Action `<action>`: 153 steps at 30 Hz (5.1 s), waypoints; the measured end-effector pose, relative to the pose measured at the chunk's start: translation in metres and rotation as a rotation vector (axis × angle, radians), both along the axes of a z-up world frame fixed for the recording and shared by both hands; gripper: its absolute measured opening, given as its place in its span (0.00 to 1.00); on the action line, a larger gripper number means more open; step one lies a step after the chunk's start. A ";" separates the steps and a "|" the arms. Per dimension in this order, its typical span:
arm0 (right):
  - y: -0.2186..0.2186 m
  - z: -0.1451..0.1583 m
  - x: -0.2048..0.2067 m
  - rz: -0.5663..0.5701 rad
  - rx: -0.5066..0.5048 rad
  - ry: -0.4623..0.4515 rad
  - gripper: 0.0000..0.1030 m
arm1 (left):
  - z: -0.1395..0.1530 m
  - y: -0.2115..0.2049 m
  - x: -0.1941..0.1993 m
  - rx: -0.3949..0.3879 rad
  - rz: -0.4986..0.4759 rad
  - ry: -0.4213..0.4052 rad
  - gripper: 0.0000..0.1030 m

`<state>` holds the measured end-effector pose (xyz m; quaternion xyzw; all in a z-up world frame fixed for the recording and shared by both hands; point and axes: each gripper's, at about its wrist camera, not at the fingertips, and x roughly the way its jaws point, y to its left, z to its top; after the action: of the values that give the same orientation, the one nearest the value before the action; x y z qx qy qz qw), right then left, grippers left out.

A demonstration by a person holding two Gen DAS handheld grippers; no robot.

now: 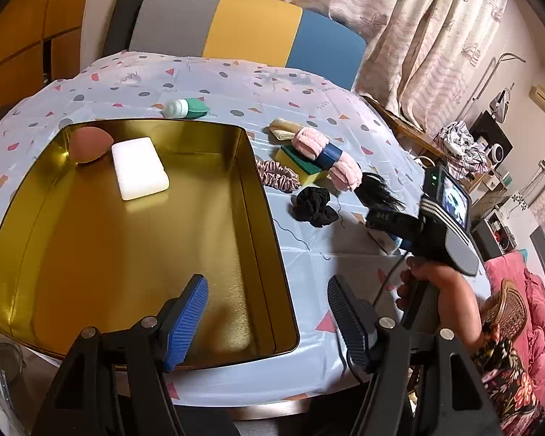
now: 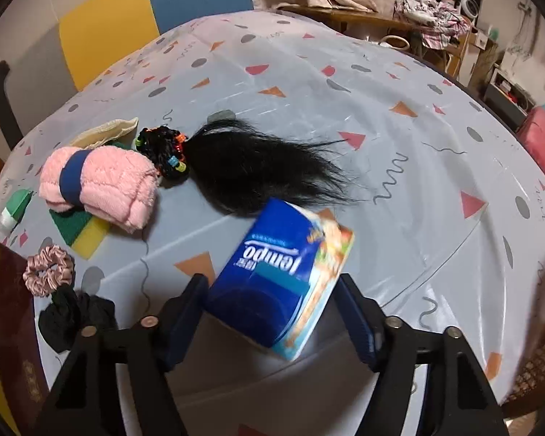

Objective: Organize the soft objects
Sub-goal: 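Reach and grasp the blue Tempo tissue pack with the right tool, then grasp the black scrunchie with the left tool while the right tool holds the tissue pack, then carry the black scrunchie into the gold tray and open the left tool, then carry the tissue pack into the gold tray and open the right tool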

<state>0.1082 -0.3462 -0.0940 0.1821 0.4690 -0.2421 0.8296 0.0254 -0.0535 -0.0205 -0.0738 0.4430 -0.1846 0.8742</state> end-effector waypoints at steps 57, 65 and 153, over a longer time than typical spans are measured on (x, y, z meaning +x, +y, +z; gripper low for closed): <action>-0.019 -0.007 -0.067 0.204 -0.052 -0.164 0.56 | -0.062 -0.141 0.115 0.102 -0.126 0.098 0.21; -0.017 -0.008 -0.068 0.206 -0.067 -0.169 0.56 | -0.039 -0.126 0.094 0.016 -0.157 0.069 0.20; 0.194 0.088 0.003 0.702 -0.044 -0.254 0.52 | -0.025 0.119 0.061 0.087 0.242 0.043 0.53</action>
<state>0.1114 -0.1520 -0.0064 0.0208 0.3910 0.0717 0.9174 0.0863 0.0654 -0.0457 -0.0926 0.4569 -0.0567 0.8829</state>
